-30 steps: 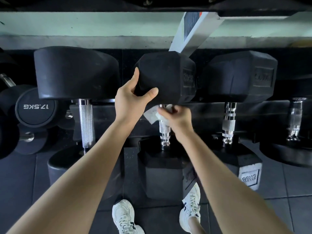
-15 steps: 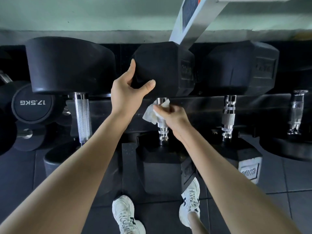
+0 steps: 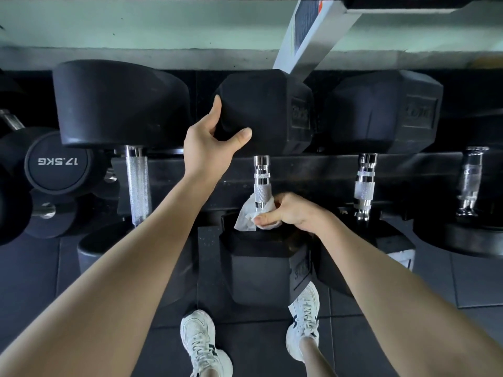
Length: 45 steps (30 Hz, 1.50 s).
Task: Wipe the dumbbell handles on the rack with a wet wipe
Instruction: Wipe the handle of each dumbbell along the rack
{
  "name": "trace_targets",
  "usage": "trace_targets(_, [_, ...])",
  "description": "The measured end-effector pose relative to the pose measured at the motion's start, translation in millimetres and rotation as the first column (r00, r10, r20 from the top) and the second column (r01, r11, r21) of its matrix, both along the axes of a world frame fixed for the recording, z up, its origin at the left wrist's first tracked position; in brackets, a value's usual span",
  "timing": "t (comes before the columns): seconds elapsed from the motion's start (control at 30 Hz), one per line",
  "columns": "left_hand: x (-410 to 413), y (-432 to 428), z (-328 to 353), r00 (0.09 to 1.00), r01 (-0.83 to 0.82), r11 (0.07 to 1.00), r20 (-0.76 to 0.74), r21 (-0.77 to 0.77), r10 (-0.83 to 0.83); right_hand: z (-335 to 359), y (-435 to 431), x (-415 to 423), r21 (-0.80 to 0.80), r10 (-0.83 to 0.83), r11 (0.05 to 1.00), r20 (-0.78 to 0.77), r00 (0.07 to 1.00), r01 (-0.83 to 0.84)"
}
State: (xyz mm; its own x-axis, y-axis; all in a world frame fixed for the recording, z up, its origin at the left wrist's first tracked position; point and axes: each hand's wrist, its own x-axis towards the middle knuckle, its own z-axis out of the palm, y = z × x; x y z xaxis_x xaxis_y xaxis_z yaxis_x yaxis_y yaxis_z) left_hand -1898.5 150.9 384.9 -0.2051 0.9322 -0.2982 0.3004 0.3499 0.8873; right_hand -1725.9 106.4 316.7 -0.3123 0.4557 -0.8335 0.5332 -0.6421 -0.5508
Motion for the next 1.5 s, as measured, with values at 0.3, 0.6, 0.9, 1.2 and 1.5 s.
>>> trace_targets(0.3, [0.6, 0.1, 4.0, 0.998, 0.019, 0.999, -0.063, -0.027, -0.020, 22.8, -35.2, -38.2, 0.437, -0.225, 0.899, 0.476, 0.850, -0.007])
trace_targets(0.6, [10.4, -81.5, 9.8, 0.929, -0.337, 0.942, -0.169, -0.009, 0.330, 50.9, -33.5, -45.5, 0.330, -0.305, 0.909, 0.115, 0.946, 0.253])
trace_targets(0.9, [50.5, -94.1, -33.3, 0.989, -0.144, 0.926, -0.059, -0.348, 0.132, 55.4, -47.2, -29.4, 0.564, -0.497, 0.752, 0.142, 0.856, 0.343])
trace_targets(1.2, [69.1, -54.6, -53.0, 0.907, -0.292, 0.893, 0.197, -0.343, 0.372, 37.0, -35.8, -24.7, 0.481, -0.636, 0.670, -0.021, 0.771, 0.566])
trace_targets(1.5, [53.8, -34.0, -60.7, 0.903, -0.130, 0.938, 0.351, -0.322, 0.246, 29.4, -18.9, -24.6, 0.277, -0.502, 0.798, -0.187, 0.844, 0.536])
